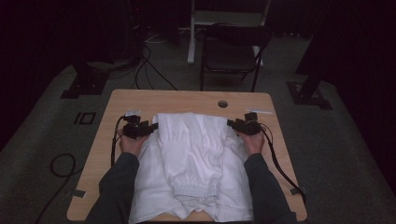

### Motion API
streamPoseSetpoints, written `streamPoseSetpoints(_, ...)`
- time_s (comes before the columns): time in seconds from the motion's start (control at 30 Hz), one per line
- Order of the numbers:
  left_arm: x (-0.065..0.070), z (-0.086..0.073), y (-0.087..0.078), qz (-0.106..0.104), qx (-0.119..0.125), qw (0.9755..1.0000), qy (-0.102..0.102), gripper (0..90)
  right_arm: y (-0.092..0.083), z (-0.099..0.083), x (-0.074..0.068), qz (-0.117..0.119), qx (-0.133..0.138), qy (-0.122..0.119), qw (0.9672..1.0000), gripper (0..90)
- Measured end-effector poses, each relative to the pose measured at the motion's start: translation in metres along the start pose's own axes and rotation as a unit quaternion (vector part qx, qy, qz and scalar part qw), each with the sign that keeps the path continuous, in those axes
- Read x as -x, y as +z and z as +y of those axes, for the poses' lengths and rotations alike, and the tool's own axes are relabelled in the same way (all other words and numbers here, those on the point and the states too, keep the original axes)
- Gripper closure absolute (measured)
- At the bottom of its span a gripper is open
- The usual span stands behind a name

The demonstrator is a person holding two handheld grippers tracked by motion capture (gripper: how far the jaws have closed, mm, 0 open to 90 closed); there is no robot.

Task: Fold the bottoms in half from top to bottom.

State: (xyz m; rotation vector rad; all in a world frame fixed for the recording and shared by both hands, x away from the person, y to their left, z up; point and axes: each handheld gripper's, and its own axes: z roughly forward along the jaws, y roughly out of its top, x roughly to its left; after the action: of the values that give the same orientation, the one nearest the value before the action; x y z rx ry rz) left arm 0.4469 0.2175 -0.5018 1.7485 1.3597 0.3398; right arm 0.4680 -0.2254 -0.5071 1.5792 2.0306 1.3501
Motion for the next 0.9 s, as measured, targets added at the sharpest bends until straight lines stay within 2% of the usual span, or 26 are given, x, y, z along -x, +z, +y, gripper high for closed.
streamPoseSetpoints(0.03, 0.0, 0.004, 0.006, 0.002, -0.004, 1.0, -0.006, 41.7, 0.008, 0.004, -0.002, -0.005, -0.009, 0.002, 0.9999, 46.8)
streamPoseSetpoints(0.1, -0.003, 0.01, 0.024, 0.007, -0.011, 0.9995, -0.03, 40.4, 0.021, 0.007, -0.003, -0.013, -0.03, 0.008, 0.9994, 47.9)
streamPoseSetpoints(0.17, -0.006, 0.01, 0.036, 0.007, -0.017, 0.9983, -0.055, 42.1, 0.031, 0.006, 0.0, -0.017, -0.047, 0.019, 0.9985, 54.7)
streamPoseSetpoints(0.2, -0.009, 0.01, 0.041, 0.004, -0.019, 0.9977, -0.065, 48.1, 0.034, 0.005, 0.001, -0.017, -0.052, 0.023, 0.9982, 63.7)
streamPoseSetpoints(0.23, -0.01, 0.009, 0.044, 0.004, -0.021, 0.9973, -0.07, 58.7, 0.037, 0.003, 0.003, -0.014, -0.058, 0.026, 0.9979, 72.5)
streamPoseSetpoints(0.3, -0.012, 0.008, 0.044, 0.01, -0.022, 0.997, -0.073, 88.4, 0.039, 0.002, 0.005, -0.03, -0.061, 0.017, 0.9976, 84.8)
streamPoseSetpoints(0.33, -0.014, 0.008, 0.042, 0.015, -0.018, 0.9968, -0.076, 89.2, 0.038, 0.002, 0.007, -0.032, -0.059, 0.018, 0.9976, 86.9)
streamPoseSetpoints(0.37, -0.016, 0.008, 0.038, 0.028, -0.01, 0.9967, -0.076, 89.6, 0.036, 0.003, 0.009, -0.038, -0.055, 0.019, 0.9976, 87.7)
streamPoseSetpoints(0.4, -0.019, 0.008, 0.033, 0.039, -0.003, 0.9962, -0.079, 89.7, 0.033, 0.004, 0.011, -0.054, -0.049, 0.017, 0.9972, 88.0)
streamPoseSetpoints(0.5, -0.029, 0.005, 0.025, 0.045, 0.006, 0.9941, -0.099, 89.7, 0.028, 0.006, 0.017, -0.084, -0.041, 0.017, 0.9955, 87.7)
streamPoseSetpoints(0.53, -0.03, 0.005, 0.024, 0.048, 0.007, 0.9936, -0.102, 89.2, 0.028, 0.006, 0.019, -0.086, -0.041, 0.023, 0.9952, 86.3)
streamPoseSetpoints(0.57, -0.03, 0.005, 0.022, 0.059, 0.012, 0.9929, -0.103, 87.2, 0.028, 0.007, 0.02, -0.089, -0.043, 0.023, 0.9948, 83.2)
streamPoseSetpoints(0.6, -0.03, 0.006, 0.021, 0.061, 0.021, 0.9923, -0.106, 79.0, 0.028, 0.008, 0.02, -0.1, -0.042, 0.021, 0.9939, 77.3)
streamPoseSetpoints(0.63, -0.031, 0.008, 0.02, 0.047, 0.033, 0.992, -0.112, 67.8, 0.028, 0.009, 0.02, -0.107, -0.037, 0.017, 0.9934, 68.2)
streamPoseSetpoints(0.67, -0.032, 0.009, 0.02, 0.041, 0.038, 0.9923, -0.111, 59.1, 0.027, 0.012, 0.02, -0.101, -0.03, 0.021, 0.9942, 59.2)
streamPoseSetpoints(0.73, -0.03, 0.013, 0.02, 0.029, 0.047, 0.9929, -0.105, 46.4, 0.026, 0.016, 0.021, -0.085, -0.021, 0.028, 0.9958, 49.2)
streamPoseSetpoints(0.77, -0.03, 0.015, 0.022, 0.022, 0.046, 0.9933, -0.103, 40.7, 0.026, 0.018, 0.021, -0.077, -0.016, 0.033, 0.9964, 44.0)
streamPoseSetpoints(0.83, -0.031, 0.015, 0.029, 0.009, 0.042, 0.992, -0.118, 32.7, 0.027, 0.02, 0.022, -0.064, -0.008, 0.044, 0.997, 36.0)
streamPoseSetpoints(0.9, -0.033, 0.01, 0.039, 0.013, 0.019, 0.9907, -0.134, 28.2, 0.034, 0.02, 0.022, -0.05, -0.023, 0.058, 0.9968, 28.2)
